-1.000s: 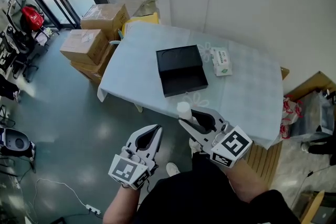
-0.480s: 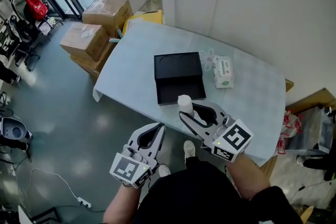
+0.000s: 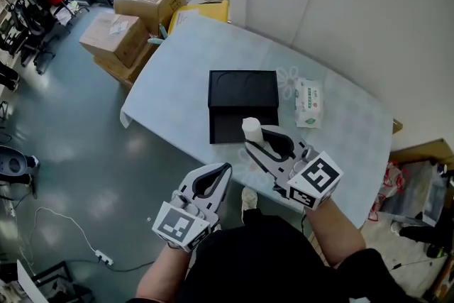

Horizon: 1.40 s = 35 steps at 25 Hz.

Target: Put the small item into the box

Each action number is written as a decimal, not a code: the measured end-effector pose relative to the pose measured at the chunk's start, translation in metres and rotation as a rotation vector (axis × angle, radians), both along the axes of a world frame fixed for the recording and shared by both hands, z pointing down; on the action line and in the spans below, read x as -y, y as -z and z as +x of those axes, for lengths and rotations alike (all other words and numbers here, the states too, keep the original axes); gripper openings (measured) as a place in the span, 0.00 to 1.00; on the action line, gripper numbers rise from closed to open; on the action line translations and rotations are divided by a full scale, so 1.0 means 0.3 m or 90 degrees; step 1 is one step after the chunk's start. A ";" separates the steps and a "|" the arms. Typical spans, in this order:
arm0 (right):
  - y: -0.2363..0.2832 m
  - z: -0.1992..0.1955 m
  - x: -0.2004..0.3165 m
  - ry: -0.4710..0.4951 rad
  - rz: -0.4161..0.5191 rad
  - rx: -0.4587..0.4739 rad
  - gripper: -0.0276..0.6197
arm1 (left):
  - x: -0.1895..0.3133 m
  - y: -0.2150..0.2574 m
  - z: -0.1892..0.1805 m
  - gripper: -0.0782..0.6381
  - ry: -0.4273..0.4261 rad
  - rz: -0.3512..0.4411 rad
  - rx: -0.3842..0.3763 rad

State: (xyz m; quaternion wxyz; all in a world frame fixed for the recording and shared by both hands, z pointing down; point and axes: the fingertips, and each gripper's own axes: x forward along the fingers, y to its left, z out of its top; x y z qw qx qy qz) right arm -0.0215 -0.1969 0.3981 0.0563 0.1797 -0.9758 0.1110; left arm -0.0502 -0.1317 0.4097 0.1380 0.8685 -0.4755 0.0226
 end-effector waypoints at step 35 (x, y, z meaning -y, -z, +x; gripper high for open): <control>-0.740 -0.070 0.284 0.212 0.002 -0.422 0.26 | 0.042 -0.217 0.116 0.12 0.006 -0.085 0.018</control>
